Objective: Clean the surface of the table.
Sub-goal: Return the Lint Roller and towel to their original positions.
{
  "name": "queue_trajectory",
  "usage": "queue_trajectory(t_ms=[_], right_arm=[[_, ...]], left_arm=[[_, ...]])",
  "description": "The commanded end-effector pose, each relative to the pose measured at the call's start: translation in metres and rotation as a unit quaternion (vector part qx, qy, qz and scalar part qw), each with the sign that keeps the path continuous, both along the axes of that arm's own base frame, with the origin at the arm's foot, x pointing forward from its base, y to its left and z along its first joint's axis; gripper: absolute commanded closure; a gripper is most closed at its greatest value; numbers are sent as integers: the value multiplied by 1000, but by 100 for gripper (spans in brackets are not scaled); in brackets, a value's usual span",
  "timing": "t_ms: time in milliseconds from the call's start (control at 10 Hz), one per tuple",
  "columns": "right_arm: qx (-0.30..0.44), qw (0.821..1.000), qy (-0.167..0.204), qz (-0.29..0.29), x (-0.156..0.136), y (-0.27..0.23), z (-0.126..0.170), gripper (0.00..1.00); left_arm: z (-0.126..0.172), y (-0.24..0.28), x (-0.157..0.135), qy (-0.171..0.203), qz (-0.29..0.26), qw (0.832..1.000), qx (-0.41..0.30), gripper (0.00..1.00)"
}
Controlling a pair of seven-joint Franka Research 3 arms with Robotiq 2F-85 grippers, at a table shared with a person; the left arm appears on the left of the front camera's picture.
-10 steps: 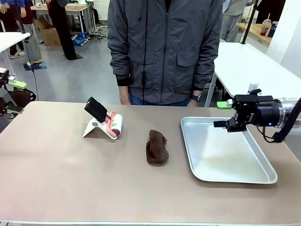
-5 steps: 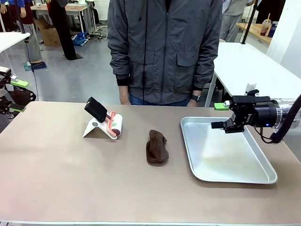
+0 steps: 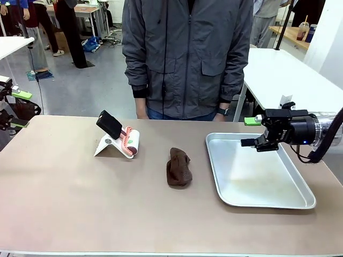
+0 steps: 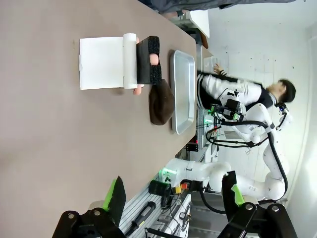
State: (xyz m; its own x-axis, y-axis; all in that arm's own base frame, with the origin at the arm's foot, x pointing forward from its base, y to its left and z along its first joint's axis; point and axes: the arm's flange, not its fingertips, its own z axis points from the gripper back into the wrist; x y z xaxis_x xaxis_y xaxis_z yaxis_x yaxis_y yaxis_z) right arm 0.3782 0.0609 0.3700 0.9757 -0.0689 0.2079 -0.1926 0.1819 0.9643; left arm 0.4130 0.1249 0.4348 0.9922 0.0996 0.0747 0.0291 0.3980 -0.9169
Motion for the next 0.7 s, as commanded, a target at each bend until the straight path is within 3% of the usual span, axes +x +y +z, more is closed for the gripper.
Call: queue_trajectory(t_ms=[0, 600], right_arm=[[-2, 1000, 3, 5, -1, -3, 2, 0], [-2, 1000, 3, 5, -1, -3, 2, 0]], left_arm=[[1, -2, -4, 0, 1, 1000, -2, 0], [1, -2, -4, 0, 1, 1000, -2, 0]])
